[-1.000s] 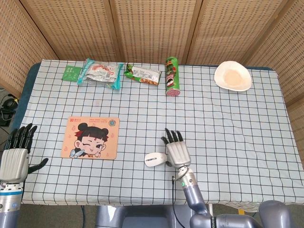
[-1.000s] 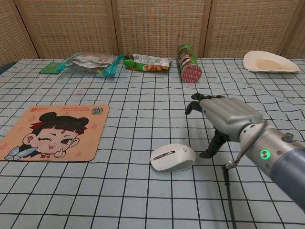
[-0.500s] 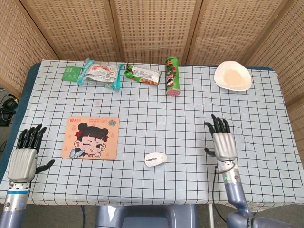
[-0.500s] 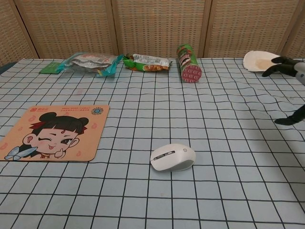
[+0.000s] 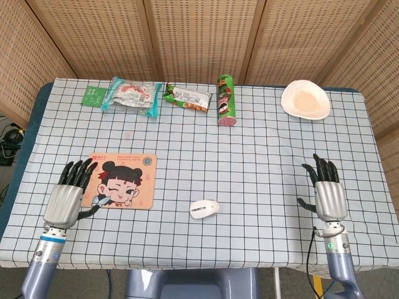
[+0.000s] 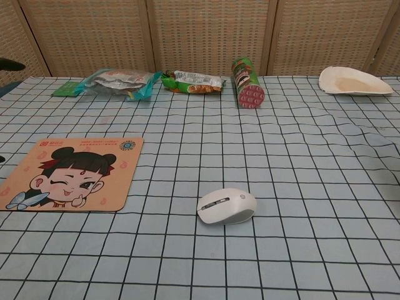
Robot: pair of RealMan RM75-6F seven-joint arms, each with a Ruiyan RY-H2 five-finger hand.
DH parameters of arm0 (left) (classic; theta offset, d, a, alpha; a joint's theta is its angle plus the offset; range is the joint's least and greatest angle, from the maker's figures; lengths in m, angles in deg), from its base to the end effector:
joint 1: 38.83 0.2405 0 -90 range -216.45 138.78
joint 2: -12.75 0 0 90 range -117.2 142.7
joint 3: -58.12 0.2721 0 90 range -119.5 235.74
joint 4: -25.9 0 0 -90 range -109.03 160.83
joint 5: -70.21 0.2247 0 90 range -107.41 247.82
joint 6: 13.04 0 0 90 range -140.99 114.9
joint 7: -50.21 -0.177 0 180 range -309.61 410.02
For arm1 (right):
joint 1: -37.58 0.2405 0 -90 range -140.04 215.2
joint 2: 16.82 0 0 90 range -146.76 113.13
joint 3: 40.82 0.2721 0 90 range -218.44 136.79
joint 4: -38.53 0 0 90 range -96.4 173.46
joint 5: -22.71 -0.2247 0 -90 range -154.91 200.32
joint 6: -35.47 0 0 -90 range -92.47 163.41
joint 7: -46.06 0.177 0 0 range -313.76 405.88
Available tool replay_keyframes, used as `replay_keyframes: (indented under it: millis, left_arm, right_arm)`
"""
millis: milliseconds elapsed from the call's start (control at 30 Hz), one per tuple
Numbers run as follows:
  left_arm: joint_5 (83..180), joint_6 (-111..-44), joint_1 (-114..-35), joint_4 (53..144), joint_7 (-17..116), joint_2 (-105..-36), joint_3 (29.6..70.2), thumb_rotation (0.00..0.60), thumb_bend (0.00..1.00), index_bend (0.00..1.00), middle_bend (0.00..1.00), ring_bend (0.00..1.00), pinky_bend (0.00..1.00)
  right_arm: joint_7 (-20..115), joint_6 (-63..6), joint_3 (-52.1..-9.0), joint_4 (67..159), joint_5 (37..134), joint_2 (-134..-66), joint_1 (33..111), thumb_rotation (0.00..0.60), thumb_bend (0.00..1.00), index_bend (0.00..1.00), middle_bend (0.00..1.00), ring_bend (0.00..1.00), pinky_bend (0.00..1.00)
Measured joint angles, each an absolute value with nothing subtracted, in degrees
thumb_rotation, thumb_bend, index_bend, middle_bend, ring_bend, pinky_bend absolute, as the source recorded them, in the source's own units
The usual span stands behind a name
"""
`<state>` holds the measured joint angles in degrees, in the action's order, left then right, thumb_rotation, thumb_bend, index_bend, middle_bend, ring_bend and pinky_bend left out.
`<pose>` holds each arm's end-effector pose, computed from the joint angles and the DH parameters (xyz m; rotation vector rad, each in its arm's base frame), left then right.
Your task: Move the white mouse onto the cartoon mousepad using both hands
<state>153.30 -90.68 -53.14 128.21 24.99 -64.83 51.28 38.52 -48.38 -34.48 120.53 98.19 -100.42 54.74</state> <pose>-0.2237 0.2650 0.0583 -1.5566 -0.8351 -0.9661 -0.2973 -0.2962 0.0659 1.3217 -0.8896 1.0042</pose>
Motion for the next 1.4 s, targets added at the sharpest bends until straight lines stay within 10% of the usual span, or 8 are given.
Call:
replay_keyframes:
  millis: [500,1400]
  left_arm:
    - [131.5,-76.2,-68.5,128.1,7.7,-75.5,44.5,0.6,0.07,0.0,0.0,0.0,0.0]
    - [107.6,-77.5,-87.4,120.0,-3.8,-97.3,41.7,0.6,0.07,0.0,0.0,0.0,0.0]
  right_arm:
    - [45.6,-49.3,-32.2,120.4,100.0,-98.0,53.1,0.6,0.18,0.21,0.02,0.01,0.06]
    - [47.3,-49.5,-30.0,120.8,101.3,-97.5,51.8,0.6,0.18,0.21,0.02,0.01,0.06]
